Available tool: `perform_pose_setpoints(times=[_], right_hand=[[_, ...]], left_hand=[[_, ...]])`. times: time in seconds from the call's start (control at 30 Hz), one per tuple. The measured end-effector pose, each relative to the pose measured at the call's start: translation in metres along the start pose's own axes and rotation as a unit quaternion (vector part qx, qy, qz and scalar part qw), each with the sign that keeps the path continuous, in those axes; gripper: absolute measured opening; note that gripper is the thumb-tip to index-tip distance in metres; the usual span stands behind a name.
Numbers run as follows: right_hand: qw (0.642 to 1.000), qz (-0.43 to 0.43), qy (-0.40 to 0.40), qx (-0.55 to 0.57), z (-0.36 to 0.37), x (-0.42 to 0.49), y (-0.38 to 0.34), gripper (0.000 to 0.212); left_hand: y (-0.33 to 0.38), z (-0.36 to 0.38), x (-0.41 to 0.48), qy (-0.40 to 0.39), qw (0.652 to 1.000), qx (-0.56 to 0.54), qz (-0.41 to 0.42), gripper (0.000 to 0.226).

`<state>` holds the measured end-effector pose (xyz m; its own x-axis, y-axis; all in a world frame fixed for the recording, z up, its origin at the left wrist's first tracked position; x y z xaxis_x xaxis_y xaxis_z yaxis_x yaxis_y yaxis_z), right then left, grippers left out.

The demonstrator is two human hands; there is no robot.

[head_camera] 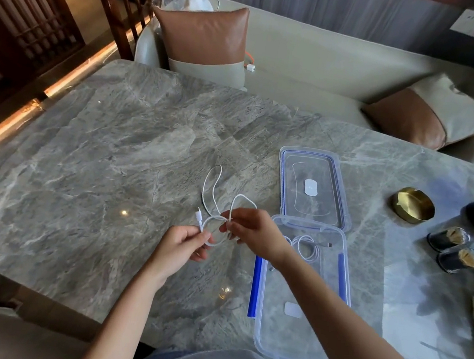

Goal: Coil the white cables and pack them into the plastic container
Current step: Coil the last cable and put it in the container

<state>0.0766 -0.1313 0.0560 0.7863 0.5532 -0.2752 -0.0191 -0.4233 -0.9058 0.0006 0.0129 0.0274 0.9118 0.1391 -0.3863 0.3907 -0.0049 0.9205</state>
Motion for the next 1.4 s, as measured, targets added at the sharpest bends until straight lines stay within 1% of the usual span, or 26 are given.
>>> perform_pose_setpoints(times=[0.13,0.23,0.33,0.43,0.53,0.6,0.67,0.73,0.8,0.83,0.9,1.0,1.07,1.1,1.17,1.23,1.33,1.4], right_hand=[[0.998,0.000,-0.022,-0.059,0.002,0.002,0.002,0.019],[0.998,0.008,-0.049,-0.033,0.002,-0.001,-0.001,0.020],[0.996,0.037,-0.076,-0.012,0.001,-0.003,-0.003,0.023],[0.992,0.071,-0.094,0.041,0.001,-0.005,-0.003,0.026],[0.996,0.053,-0.068,0.034,0.002,-0.004,-0.003,0.023],[0.996,0.056,-0.063,0.037,0.003,-0.004,0.002,0.020],[0.993,0.059,-0.081,0.054,0.005,-0.005,0.004,0.021],[0.988,0.063,-0.113,0.079,0.003,-0.008,0.004,0.023],[0.983,0.065,-0.143,0.098,-0.003,-0.010,0.001,0.024],[0.980,0.065,-0.157,0.102,-0.006,-0.011,-0.001,0.023],[0.976,0.063,-0.187,0.097,-0.012,-0.012,-0.006,0.022],[0.968,0.068,-0.234,0.062,-0.017,-0.017,-0.012,0.021],[0.961,0.076,-0.264,0.037,-0.019,-0.019,-0.014,0.021],[0.957,0.082,-0.278,0.024,-0.020,-0.020,-0.014,0.021],[0.951,0.087,-0.298,-0.003,-0.022,-0.021,-0.016,0.023],[0.951,0.087,-0.297,-0.019,-0.024,-0.019,-0.017,0.024],[0.963,0.084,-0.255,-0.023,-0.027,-0.015,-0.018,0.023],[0.969,0.086,-0.229,-0.025,-0.027,-0.014,-0.015,0.023]], left_hand=[[0.001,-0.004,0.004,0.014,0.993,0.109,0.036,0.028],[0.002,-0.007,0.006,0.028,0.988,0.140,0.057,0.027],[0.006,-0.009,0.007,0.037,0.983,0.163,0.072,0.024],[0.009,-0.008,0.008,0.045,0.981,0.174,0.078,0.024],[0.011,-0.006,0.008,0.044,0.976,0.195,0.088,0.022],[0.016,-0.003,0.007,0.037,0.974,0.193,0.110,0.020],[0.025,-0.001,0.006,0.027,0.975,0.165,0.146,0.022],[0.034,0.000,0.006,0.022,0.969,0.163,0.186,0.025],[0.040,0.001,0.004,0.023,0.965,0.160,0.205,0.023],[0.042,0.002,0.004,0.021,0.965,0.158,0.208,0.027],[0.045,0.002,0.002,0.008,0.961,0.178,0.210,0.053],[0.050,0.006,-0.001,-0.036,0.941,0.254,0.221,0.088],[0.056,0.011,-0.003,-0.074,0.923,0.295,0.235,0.101],[0.058,0.013,-0.003,-0.090,0.911,0.317,0.247,0.104],[0.061,0.018,-0.002,-0.107,0.889,0.357,0.265,0.098],[0.062,0.017,-0.001,-0.089,0.885,0.368,0.272,0.082],[0.058,0.008,0.002,-0.034,0.908,0.337,0.246,0.063],[0.052,0.004,0.003,-0.017,0.927,0.306,0.217,0.048]])
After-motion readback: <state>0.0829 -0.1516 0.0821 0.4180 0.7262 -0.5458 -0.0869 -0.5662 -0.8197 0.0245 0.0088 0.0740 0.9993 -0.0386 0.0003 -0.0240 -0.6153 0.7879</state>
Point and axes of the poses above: each hand's wrist, its own x-axis towards the middle knuckle, its own z-axis out of the palm, y = z × x, the point moved 5 cm from there along x, towards the middle knuckle, and after that the axes turned 1 degree about -x, right-handed, at the moved point
